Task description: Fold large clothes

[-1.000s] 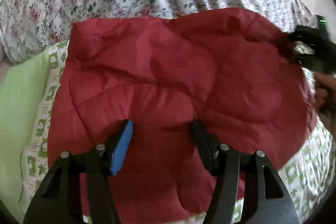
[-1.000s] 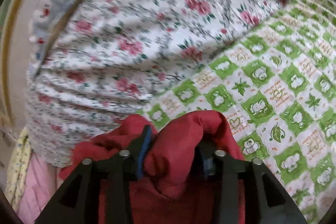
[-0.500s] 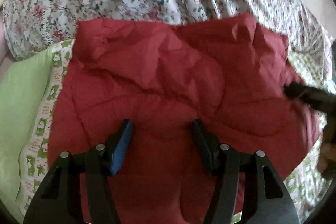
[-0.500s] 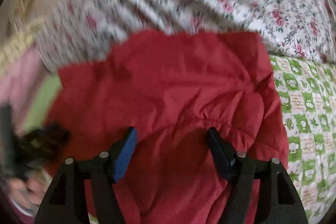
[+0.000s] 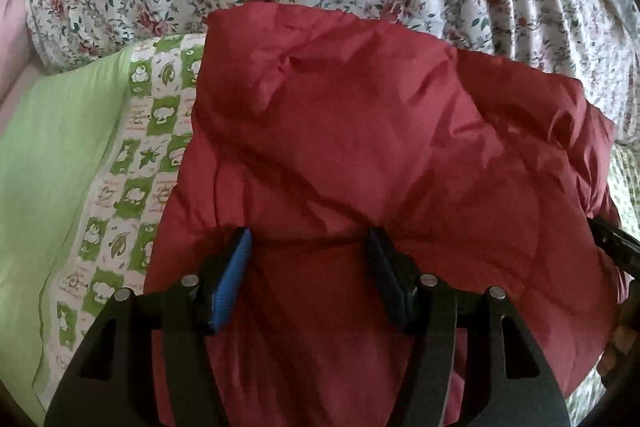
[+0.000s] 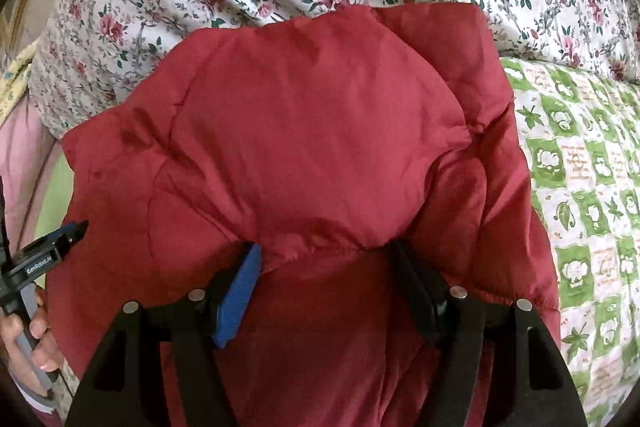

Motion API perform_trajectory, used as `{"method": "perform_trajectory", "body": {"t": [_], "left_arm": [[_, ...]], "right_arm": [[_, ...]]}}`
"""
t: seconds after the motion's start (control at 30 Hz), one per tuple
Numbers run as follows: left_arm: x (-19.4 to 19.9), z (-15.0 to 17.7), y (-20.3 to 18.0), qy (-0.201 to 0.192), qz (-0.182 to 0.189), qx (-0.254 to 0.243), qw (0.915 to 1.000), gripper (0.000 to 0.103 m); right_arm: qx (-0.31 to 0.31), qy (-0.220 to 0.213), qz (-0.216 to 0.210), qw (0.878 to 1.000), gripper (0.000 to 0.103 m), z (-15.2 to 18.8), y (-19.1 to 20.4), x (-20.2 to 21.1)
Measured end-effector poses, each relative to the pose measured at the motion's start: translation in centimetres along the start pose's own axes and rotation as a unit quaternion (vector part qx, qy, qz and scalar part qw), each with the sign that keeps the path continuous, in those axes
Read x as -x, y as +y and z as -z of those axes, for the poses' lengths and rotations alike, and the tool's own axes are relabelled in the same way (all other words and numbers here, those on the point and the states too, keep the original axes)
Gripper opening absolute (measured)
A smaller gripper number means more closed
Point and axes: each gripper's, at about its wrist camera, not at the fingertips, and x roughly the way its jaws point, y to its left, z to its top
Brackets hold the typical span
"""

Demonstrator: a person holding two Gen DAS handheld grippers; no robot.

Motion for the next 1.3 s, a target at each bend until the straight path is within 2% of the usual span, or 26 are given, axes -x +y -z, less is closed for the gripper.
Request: {"method": "perform_trajectory", "body": {"t": [0.2, 0.43, 0.67, 0.8, 0.97, 1.07, 1.2, 1.3], "left_arm": [[-0.1, -0.1, 0.4, 0.005, 0.003, 0.003, 1.0, 0.061], [3.7, 0.7, 2.2, -0.003, 0.045, 0.032, 0.9985, 0.061], [5.7, 1.7, 2.9, -0.008, 0.06, 0.037, 0.9975, 0.061], [4.2, 2.2, 2.5, 0.008, 0.048, 0.02, 0.9986, 0.061], [3.1, 2.2, 2.4, 0.008, 0.042, 0.017, 0.9989, 0.063], [3.2, 2.1, 2.3, 0.006, 0.04, 0.016, 0.9991, 0.064], [4.5, 2.0, 3.1, 0.002, 0.064, 0.035, 0.9973, 0.064], [5.4, 2.3, 4.0, 0.0, 0.084, 0.045, 0.9955, 0.064]], "right_arm": [[0.0, 0.004, 0.001, 1.0, 0.071, -0.2, 0.1, -0.6], [-0.005, 0.0, -0.005, 1.0, 0.071, 0.0, 0.2, -0.2], [-0.028, -0.009, -0.019, 0.999, 0.07, 0.5, -0.9, 1.9], [-0.046, -0.017, -0.03, 0.998, 0.07, 0.8, -1.5, 3.7], [-0.05, -0.032, -0.033, 0.998, 0.07, 1.9, -2.3, 6.5], [-0.052, -0.034, -0.018, 0.998, 0.07, 2.6, -2.8, 7.9], [-0.054, -0.034, -0.016, 0.998, 0.071, 3.0, -4.1, 9.2], [-0.057, -0.035, -0.015, 0.998, 0.076, 3.3, -5.2, 9.9]]}}
